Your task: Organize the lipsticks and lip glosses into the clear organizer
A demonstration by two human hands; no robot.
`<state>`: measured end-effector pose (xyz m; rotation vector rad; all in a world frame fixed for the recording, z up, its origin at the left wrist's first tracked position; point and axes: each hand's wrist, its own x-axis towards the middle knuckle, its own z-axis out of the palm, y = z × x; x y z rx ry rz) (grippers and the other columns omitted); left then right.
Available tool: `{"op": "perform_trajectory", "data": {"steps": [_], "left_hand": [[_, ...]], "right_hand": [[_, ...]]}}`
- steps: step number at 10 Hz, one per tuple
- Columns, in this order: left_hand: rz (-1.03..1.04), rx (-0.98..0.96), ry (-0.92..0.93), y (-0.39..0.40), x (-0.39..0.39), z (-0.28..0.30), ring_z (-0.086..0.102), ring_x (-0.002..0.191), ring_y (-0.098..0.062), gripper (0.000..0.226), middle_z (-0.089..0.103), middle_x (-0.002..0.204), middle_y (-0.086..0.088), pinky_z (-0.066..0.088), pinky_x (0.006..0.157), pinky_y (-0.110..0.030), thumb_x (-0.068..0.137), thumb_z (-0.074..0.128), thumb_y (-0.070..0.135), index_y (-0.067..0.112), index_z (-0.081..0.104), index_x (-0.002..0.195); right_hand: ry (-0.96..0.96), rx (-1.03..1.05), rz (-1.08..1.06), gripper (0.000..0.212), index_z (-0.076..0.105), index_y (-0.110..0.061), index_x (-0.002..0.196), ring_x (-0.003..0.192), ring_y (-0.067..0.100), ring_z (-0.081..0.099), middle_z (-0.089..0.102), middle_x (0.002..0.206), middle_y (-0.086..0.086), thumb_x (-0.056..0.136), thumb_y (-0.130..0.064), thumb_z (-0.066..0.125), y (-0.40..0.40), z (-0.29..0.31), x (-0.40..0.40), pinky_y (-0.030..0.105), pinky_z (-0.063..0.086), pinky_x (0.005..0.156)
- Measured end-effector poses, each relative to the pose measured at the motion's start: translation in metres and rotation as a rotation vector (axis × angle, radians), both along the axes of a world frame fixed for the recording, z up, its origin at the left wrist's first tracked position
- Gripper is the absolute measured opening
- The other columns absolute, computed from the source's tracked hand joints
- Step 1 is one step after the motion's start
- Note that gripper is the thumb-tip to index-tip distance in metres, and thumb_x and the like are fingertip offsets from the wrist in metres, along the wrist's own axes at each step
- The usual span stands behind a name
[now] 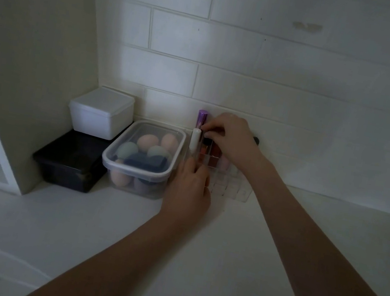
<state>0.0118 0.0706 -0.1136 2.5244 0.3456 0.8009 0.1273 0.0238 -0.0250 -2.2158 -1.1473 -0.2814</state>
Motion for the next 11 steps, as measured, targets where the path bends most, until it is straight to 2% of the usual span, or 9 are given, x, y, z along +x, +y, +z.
{"op": "perform_trajectory", "data": {"steps": [1,2,3,4,6,8,9,10,11], "left_hand": [[0.012,0.013,-0.029,-0.001,0.0,0.0,0.045,0.101,-0.031,0.019,0.051,0.109,-0.016,0.04,0.076,-0.034,0.072,0.051,-0.002,0.003,0.054,0.09],[0.036,0.056,-0.092,-0.001,0.0,0.0,0.043,0.106,-0.033,0.034,0.051,0.112,-0.018,0.038,0.083,-0.035,0.068,0.052,-0.001,0.002,0.054,0.102],[0.01,0.066,-0.115,0.0,0.001,0.0,0.042,0.116,-0.034,0.044,0.051,0.121,-0.018,0.036,0.095,-0.036,0.069,0.052,-0.001,0.001,0.053,0.112],[-0.024,0.064,-0.092,0.001,0.003,-0.003,0.037,0.126,-0.032,0.053,0.046,0.133,-0.018,0.032,0.105,-0.035,0.073,0.052,-0.001,0.0,0.048,0.125],[-0.025,0.035,-0.065,0.001,0.003,-0.004,0.039,0.123,-0.03,0.05,0.046,0.13,-0.016,0.037,0.099,-0.034,0.075,0.051,0.001,0.002,0.046,0.125],[-0.018,0.034,-0.079,0.002,0.005,-0.008,0.04,0.119,-0.029,0.053,0.047,0.127,-0.015,0.04,0.094,-0.034,0.074,0.052,0.003,0.003,0.043,0.127],[-0.018,0.002,-0.068,0.001,0.003,-0.006,0.041,0.114,-0.027,0.05,0.048,0.123,-0.014,0.04,0.087,-0.031,0.074,0.052,0.002,0.004,0.043,0.124],[-0.066,-0.071,-0.154,0.0,-0.002,0.006,0.044,0.113,-0.028,0.047,0.049,0.121,-0.015,0.034,0.089,-0.021,0.075,0.052,-0.004,0.002,0.047,0.121],[-0.219,-0.076,-0.4,-0.004,-0.018,0.034,0.051,0.109,-0.028,0.041,0.054,0.116,-0.011,0.029,0.095,-0.009,0.076,0.055,-0.002,0.002,0.051,0.117]], "right_hand": [[-0.034,0.091,-0.019,0.022,0.073,-0.007,0.103,0.1,0.027,0.059,0.067,0.103,0.016,0.085,-0.003,0.061,-0.008,0.004,-0.005,0.02,0.037,0.086],[-0.111,0.258,-0.107,0.028,0.067,-0.004,0.113,0.109,0.028,0.057,0.063,0.116,0.017,0.09,0.0,0.052,-0.024,-0.005,-0.008,0.024,0.037,0.096],[-0.018,0.385,-0.239,0.038,0.05,-0.006,0.135,0.13,0.025,0.044,0.051,0.14,0.014,0.097,-0.006,0.042,-0.042,-0.026,-0.006,0.025,0.027,0.11],[0.111,0.335,-0.231,0.042,0.037,-0.003,0.142,0.14,0.025,0.032,0.035,0.151,0.015,0.1,-0.009,0.038,-0.051,-0.047,-0.003,0.022,0.015,0.113],[0.034,0.27,-0.189,0.043,0.031,0.001,0.143,0.145,0.024,0.022,0.026,0.155,0.016,0.101,-0.006,0.036,-0.052,-0.057,0.005,0.015,0.007,0.111],[0.091,0.237,-0.189,0.048,0.022,-0.003,0.147,0.145,0.02,0.02,0.02,0.157,0.012,0.101,-0.008,0.036,-0.067,-0.064,0.005,0.01,0.006,0.109],[0.194,0.291,-0.183,0.05,0.018,-0.01,0.149,0.145,0.02,0.022,0.019,0.158,0.01,0.102,-0.011,0.035,-0.073,-0.053,-0.001,0.009,0.009,0.105],[0.213,0.539,-0.261,0.049,0.02,-0.016,0.15,0.134,0.017,0.036,0.032,0.153,0.013,0.103,-0.015,0.033,-0.082,-0.036,-0.011,0.001,0.025,0.095],[0.201,0.82,-0.183,0.044,0.032,-0.009,0.146,0.137,0.016,0.038,0.039,0.15,0.008,0.102,-0.016,0.034,-0.097,0.0,-0.02,0.006,0.028,0.107]]}}
